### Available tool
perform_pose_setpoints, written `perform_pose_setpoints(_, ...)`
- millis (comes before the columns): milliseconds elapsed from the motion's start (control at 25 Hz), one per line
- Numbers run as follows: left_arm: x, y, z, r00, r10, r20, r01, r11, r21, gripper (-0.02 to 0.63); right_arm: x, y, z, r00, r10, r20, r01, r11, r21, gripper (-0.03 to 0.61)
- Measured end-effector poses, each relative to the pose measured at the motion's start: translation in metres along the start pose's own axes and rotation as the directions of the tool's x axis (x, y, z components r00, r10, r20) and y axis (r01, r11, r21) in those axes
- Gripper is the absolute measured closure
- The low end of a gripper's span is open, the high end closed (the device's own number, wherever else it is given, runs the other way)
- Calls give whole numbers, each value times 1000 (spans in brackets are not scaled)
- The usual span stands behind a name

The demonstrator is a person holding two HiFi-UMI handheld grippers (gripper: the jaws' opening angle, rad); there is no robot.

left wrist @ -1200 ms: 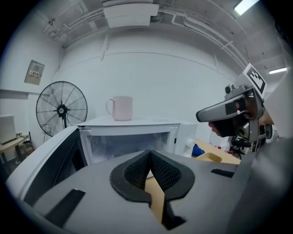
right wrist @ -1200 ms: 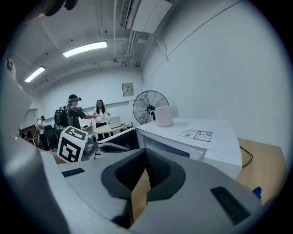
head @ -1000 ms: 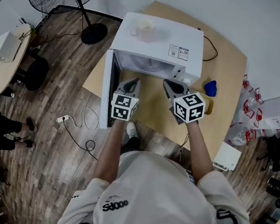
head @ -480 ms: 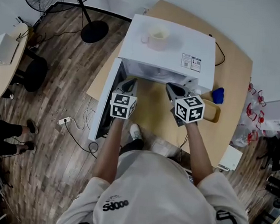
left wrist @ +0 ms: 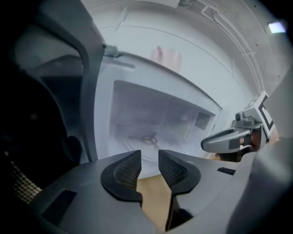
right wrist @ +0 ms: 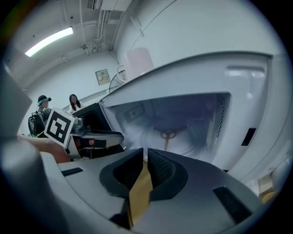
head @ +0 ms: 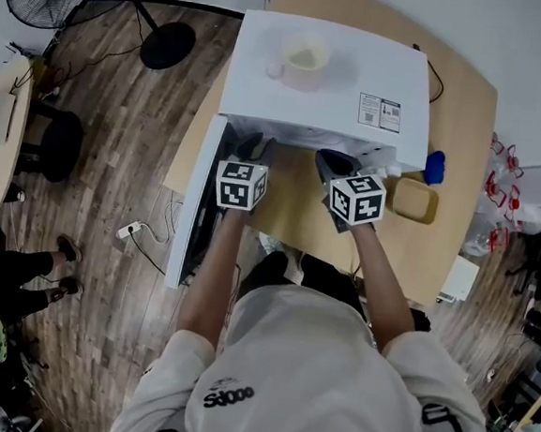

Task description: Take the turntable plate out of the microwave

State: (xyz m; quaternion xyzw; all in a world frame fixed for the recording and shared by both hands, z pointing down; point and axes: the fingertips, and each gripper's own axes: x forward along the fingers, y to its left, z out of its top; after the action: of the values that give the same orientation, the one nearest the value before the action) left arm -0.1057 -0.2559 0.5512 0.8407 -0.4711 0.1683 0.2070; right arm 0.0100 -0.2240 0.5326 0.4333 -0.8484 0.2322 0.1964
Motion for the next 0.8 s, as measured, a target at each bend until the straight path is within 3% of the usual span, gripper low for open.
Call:
perform_pose_setpoints(400, 43, -20, -12, 998, -66, -3, 64, 969, -237, 442, 27, -15, -26, 998, 34, -57, -32, 999, 28, 514)
perform_pose_setpoints(560, 53, -24, -17, 999, -46, -3, 42, 948, -314, 420, 30, -20, -28, 997, 37, -66, -36, 999, 12, 491)
perform_pose_setpoints(800, 59, -5, -22, 999, 36, -2, -33, 867, -497, 394, 37, -21, -30, 995, 44, -85, -46, 998, -32, 483)
